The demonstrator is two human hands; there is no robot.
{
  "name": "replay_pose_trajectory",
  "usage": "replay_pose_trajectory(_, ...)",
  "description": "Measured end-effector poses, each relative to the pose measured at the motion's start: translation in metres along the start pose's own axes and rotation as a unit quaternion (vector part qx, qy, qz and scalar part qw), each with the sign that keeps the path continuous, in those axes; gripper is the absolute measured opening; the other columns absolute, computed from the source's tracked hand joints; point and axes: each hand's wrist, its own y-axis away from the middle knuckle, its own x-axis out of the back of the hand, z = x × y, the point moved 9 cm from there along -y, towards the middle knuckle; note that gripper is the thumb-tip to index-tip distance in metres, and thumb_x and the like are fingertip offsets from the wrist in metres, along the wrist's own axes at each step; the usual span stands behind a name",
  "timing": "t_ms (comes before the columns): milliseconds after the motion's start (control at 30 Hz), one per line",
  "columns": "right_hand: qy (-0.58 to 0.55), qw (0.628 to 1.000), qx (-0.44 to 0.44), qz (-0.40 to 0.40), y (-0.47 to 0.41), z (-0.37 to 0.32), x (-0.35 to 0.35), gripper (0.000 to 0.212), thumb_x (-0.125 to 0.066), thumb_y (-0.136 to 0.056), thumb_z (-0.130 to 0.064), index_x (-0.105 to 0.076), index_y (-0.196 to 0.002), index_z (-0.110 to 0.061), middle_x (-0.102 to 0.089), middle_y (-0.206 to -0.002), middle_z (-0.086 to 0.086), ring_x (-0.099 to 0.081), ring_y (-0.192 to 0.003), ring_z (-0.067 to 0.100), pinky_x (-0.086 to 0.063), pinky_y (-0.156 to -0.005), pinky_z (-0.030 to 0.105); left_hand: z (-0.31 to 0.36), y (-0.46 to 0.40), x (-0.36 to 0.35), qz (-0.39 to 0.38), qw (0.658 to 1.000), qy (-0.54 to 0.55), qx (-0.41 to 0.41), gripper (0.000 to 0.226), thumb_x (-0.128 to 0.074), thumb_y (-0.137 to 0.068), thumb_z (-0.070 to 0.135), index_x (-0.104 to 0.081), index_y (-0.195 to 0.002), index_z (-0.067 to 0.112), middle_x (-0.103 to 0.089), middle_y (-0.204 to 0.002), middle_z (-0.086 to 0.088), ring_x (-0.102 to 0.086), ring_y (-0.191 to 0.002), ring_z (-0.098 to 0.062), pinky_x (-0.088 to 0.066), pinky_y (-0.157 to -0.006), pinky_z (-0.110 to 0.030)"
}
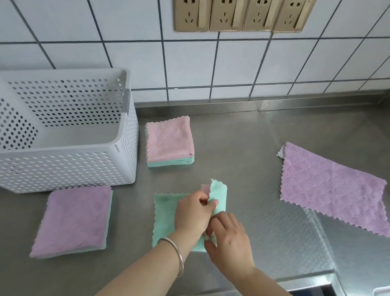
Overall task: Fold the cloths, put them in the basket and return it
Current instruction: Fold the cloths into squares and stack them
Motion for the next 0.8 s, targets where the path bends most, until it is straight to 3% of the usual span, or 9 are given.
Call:
replay_pose_trajectory(100,-0.013,1.0,0.011,-0.017,0.001,-0.002,-0.011,0.045,-0.069,-0.049,-0.015,-0.044,-0.086,-0.018,-0.051,-0.099,-0.001,-0.046,-0.082,0.015,-0.042,-0.069,0.021,-0.014,0.0,0.02,0.048,0.999,0.007,0.007,0.018,-0.059,-0.085,0.033,-0.058,-0.073,0.019,-0.069,-0.078,-0.003,-0.061,-0.076,-0.023,-0.045,-0.066,-0.028)
replay_pose_trajectory(233,0.027,0.991,-0.026,-0.129,-0.001,0.004,-0.041,0.095,-0.08,-0.04,-0.022,-0.042,-0.126,-0.015,-0.054,-0.131,0.007,-0.062,-0.106,0.022,-0.055,-0.082,0.031,-0.037,0.001,0.043,0.08,0.997,0.007,0.012,0.024,-0.057,-0.086,0.031,-0.049,-0.067,0.022,-0.059,-0.067,0.006,-0.052,-0.067,-0.016,-0.032,-0.06,-0.023)
replay_pose_trajectory(333,0.084,0.979,-0.02,-0.186,-0.004,0.002,-0.064,0.108,-0.083,-0.039,-0.019,-0.037,-0.137,-0.014,-0.05,-0.14,0.005,-0.053,-0.124,0.021,-0.052,-0.092,0.035,-0.056,0.0,0.053,0.087,0.996,0.002,0.027,0.021,-0.058,-0.086,0.029,-0.048,-0.07,0.023,-0.059,-0.072,0.007,-0.051,-0.071,-0.016,-0.032,-0.062,-0.023)
replay_pose_trajectory(467,0.067,0.972,-0.026,-0.224,-0.005,0.0,-0.082,0.102,-0.073,-0.059,-0.003,-0.021,-0.146,-0.018,-0.026,-0.152,0.002,-0.031,-0.138,0.02,-0.028,-0.108,0.036,-0.09,0.002,0.064,0.121,0.989,0.024,0.08,0.015,-0.061,-0.085,0.028,-0.052,-0.079,0.019,-0.063,-0.082,0.003,-0.058,-0.081,-0.02,-0.035,-0.066,-0.024)
replay_pose_trajectory(600,0.064,0.968,0.012,-0.243,-0.007,-0.004,-0.089,0.09,-0.048,-0.083,0.001,0.021,-0.137,-0.021,0.024,-0.147,-0.005,0.02,-0.136,0.013,-0.001,-0.116,0.032,-0.118,-0.002,0.065,0.127,0.983,0.037,0.131,0.015,-0.061,-0.086,0.027,-0.052,-0.079,0.017,-0.06,-0.079,0.002,-0.059,-0.083,-0.024,-0.035,-0.065,-0.025)
replay_pose_trajectory(633,0.07,0.963,0.01,-0.259,-0.007,-0.004,-0.091,0.088,-0.045,-0.085,0.002,0.025,-0.135,-0.021,0.029,-0.144,-0.006,0.025,-0.133,0.012,0.003,-0.115,0.032,-0.123,-0.003,0.063,0.124,0.981,0.041,0.14,0.014,-0.061,-0.086,0.026,-0.052,-0.079,0.016,-0.06,-0.079,0.001,-0.058,-0.083,-0.024,-0.035,-0.066,-0.025)
replay_pose_trajectory(733,0.09,0.972,0.029,-0.216,-0.008,-0.009,-0.09,0.096,-0.062,-0.074,0.0,0.003,-0.142,-0.021,0.006,-0.153,-0.001,-0.002,-0.142,0.02,-0.012,-0.112,0.036,-0.132,-0.005,0.062,0.13,0.977,0.062,0.155,0.011,-0.059,-0.086,0.02,-0.051,-0.08,0.014,-0.059,-0.08,-0.002,-0.057,-0.082,-0.026,-0.035,-0.066,-0.026)
replay_pose_trajectory(800,0.089,0.968,0.034,-0.231,-0.001,-0.01,-0.097,0.095,-0.065,-0.073,-0.001,-0.003,-0.142,-0.02,0.003,-0.151,-0.001,-0.01,-0.142,0.022,-0.014,-0.11,0.037,-0.138,-0.004,0.061,0.136,0.974,0.074,0.165,0.011,-0.057,-0.086,0.017,-0.049,-0.08,0.013,-0.058,-0.08,-0.003,-0.057,-0.083,-0.028,-0.034,-0.066,-0.027)
